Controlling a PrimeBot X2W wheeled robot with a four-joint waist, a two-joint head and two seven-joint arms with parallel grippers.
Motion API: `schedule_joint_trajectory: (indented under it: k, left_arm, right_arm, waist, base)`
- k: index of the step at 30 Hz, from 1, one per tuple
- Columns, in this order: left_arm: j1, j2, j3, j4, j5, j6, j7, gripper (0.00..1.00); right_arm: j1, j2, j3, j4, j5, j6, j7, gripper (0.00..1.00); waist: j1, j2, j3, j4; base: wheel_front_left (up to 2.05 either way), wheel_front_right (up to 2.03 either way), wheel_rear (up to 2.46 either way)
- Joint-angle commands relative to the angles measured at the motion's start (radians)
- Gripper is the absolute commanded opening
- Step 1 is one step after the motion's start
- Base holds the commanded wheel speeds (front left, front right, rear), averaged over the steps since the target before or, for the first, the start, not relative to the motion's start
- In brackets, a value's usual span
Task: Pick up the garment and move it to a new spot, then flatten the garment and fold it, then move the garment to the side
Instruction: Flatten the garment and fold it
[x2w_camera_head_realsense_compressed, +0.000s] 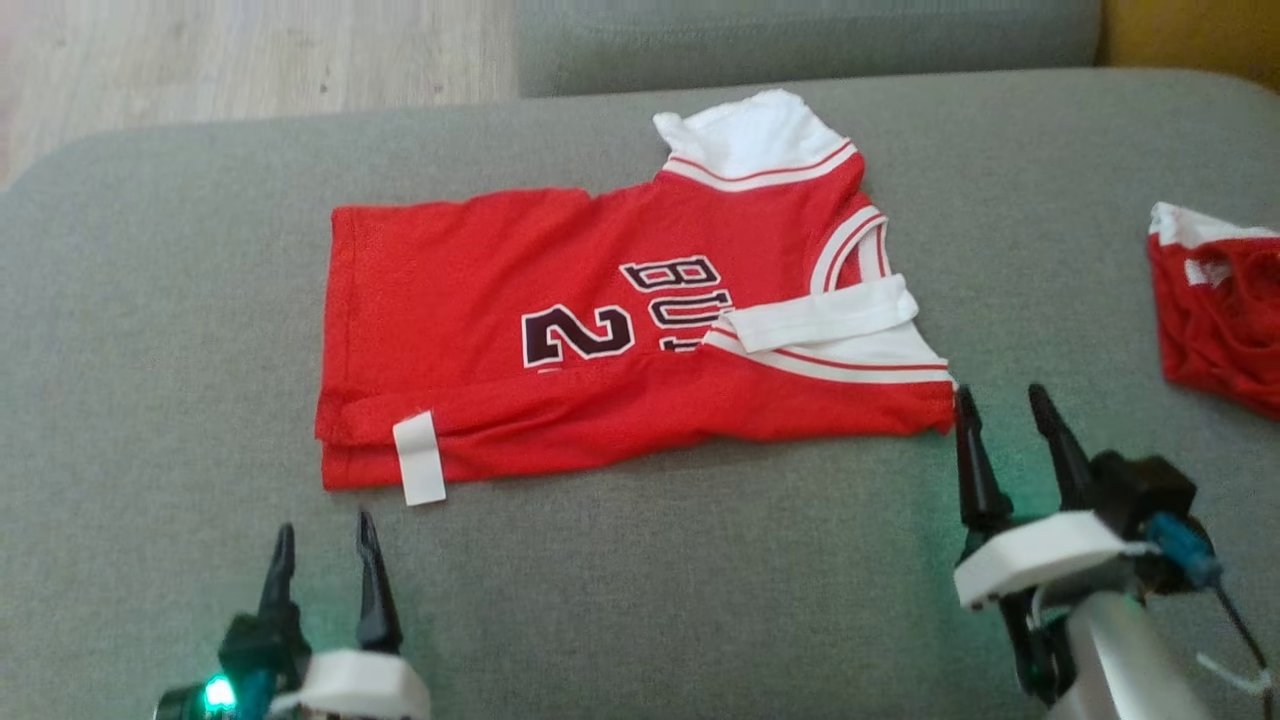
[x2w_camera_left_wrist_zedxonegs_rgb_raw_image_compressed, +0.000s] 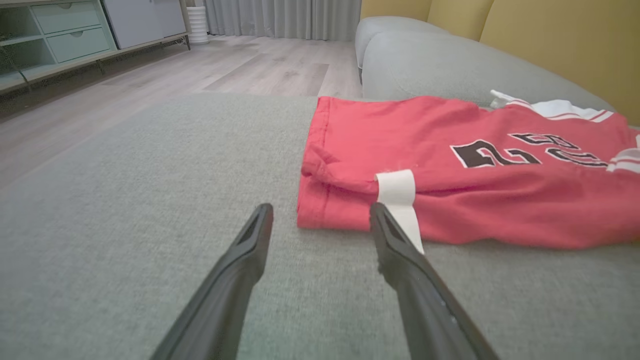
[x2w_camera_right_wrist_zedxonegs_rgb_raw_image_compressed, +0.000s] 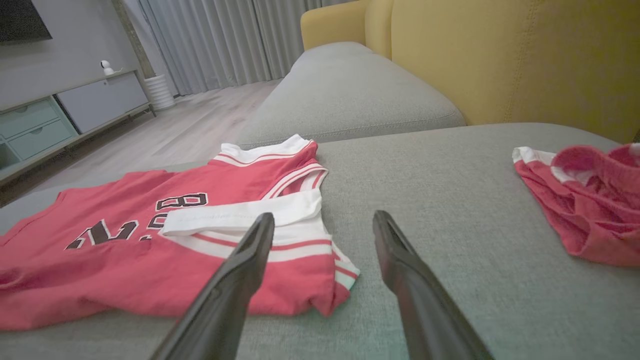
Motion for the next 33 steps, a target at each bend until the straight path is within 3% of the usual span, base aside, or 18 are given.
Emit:
schedule_joint_trajectory:
  k: [1, 17, 27, 33]
  left_arm:
    - [0.017, 0.015, 0.023, -0.036, 0.031, 0.007, -0.005, 1.0]
    - [0.093, 0.015, 0.02, -0.072, 0.021, 0.012, -0.005, 1.0]
    - [-0.001, 0.015, -0.011, -0.083, -0.008, -0.001, -0.005, 1.0]
    - [-0.048, 0.015, -0.059, -0.069, -0.031, 0.003, -0.005, 1.0]
  right_arm:
    - [0.015, 0.004, 0.03, -0.034, -0.02, 0.004, -0.011, 1.0]
    - [0.095, 0.004, 0.069, -0.009, 0.001, 0.004, -0.011, 1.0]
    - [-0.065, 0.004, 0.047, 0.073, 0.022, 0.004, -0.011, 1.0]
    - [-0.163, 0.004, 0.014, 0.183, 0.016, 0.004, -0.011, 1.0]
  waist:
    - [0.0002, -0.0001, -0.034, -0.006]
    - [0.0002, -0.0001, -0.081, -0.011]
    - [0.0002, -0.0001, 0.048, -0.003]
    - [0.0002, -0.0001, 0.115, 0.021]
  base:
    - [0.0, 0.0, 0.0]
    - [0.0, 0.0, 0.0]
    - [0.0, 0.0, 0.0]
    - [0.0, 0.0, 0.0]
